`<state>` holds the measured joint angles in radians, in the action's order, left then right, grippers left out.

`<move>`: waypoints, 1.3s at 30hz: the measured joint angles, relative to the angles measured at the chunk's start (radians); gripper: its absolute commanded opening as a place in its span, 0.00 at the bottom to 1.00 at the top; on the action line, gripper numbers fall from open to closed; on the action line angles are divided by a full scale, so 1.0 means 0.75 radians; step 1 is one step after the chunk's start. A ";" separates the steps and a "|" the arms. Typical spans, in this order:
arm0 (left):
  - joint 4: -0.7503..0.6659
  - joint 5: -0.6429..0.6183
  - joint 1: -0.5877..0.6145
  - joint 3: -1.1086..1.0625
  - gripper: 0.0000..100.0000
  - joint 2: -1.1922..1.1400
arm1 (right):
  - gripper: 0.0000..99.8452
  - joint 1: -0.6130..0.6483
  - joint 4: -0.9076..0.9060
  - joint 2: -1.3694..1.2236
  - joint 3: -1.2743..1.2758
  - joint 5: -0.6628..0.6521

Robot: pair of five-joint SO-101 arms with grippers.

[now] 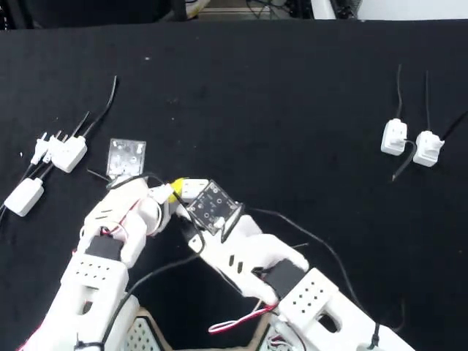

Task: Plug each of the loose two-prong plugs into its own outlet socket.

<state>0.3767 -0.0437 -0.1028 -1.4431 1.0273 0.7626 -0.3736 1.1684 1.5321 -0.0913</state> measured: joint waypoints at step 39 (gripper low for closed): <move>-0.023 0.004 0.000 0.035 0.24 -0.037 | 0.01 -0.063 0.065 0.000 0.004 0.176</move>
<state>0.3598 -0.0407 -0.1028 -1.4170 0.9996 0.7150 -0.3245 1.1684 1.5351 0.0407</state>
